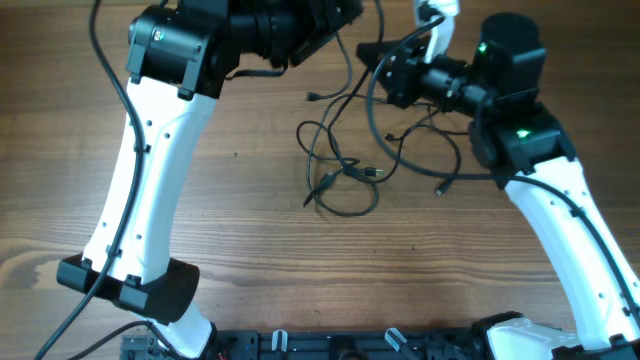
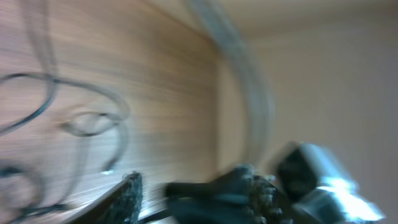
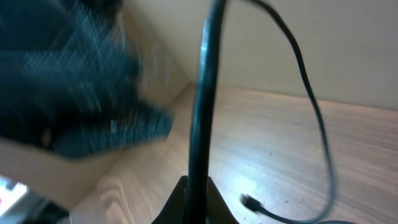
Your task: Untangle cables
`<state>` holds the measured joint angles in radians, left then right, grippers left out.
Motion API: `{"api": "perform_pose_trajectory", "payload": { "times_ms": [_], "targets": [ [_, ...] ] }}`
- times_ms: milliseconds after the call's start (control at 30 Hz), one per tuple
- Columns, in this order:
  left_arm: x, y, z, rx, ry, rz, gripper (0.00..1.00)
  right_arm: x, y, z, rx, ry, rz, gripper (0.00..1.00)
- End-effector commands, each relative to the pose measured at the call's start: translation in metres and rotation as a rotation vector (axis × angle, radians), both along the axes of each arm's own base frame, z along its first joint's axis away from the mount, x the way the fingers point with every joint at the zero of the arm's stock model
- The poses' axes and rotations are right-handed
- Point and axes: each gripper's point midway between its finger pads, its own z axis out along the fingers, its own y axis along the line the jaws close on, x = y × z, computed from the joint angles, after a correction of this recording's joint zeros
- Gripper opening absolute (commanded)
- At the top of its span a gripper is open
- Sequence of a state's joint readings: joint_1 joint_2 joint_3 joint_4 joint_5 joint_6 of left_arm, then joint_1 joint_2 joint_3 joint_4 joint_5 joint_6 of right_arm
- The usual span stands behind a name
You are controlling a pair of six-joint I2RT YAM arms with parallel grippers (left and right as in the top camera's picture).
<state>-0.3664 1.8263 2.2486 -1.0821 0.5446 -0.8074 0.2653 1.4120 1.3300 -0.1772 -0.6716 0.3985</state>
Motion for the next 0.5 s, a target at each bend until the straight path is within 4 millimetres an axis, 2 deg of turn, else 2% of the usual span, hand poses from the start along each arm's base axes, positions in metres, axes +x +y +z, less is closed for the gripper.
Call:
{"api": "perform_pose_trajectory", "payload": {
  "times_ms": [0,33,133,233,300,367,400,467],
  "targets": [
    [0.019,0.045,-0.032,0.267,-0.034,0.169,0.72,0.000,-0.030,0.079,0.077,-0.083,-0.095,0.04],
    [0.015,0.051,-0.040,0.325,-0.034,0.149,0.75,-0.001,-0.039,0.100,0.079,-0.101,-0.114,0.04],
    [0.001,0.060,-0.058,0.440,-0.021,0.064,0.78,-0.008,-0.056,0.141,0.087,-0.155,-0.151,0.04],
    [-0.008,0.061,-0.070,0.500,-0.025,-0.041,0.78,-0.014,-0.066,0.164,0.103,-0.184,-0.174,0.04],
    [-0.015,0.049,-0.079,0.502,-0.042,-0.153,0.78,-0.014,-0.071,0.161,0.090,-0.168,-0.186,0.04],
    [-0.020,0.032,-0.094,0.490,-0.068,-0.277,0.78,-0.013,-0.073,0.150,0.073,-0.122,-0.193,0.04],
    [-0.018,0.014,-0.115,0.465,-0.094,-0.368,0.79,-0.014,-0.074,0.135,0.042,-0.076,-0.193,0.04],
    [-0.015,-0.001,-0.131,0.413,-0.120,-0.442,0.80,-0.016,-0.074,0.130,0.026,-0.064,-0.187,0.04]
  ]
}}
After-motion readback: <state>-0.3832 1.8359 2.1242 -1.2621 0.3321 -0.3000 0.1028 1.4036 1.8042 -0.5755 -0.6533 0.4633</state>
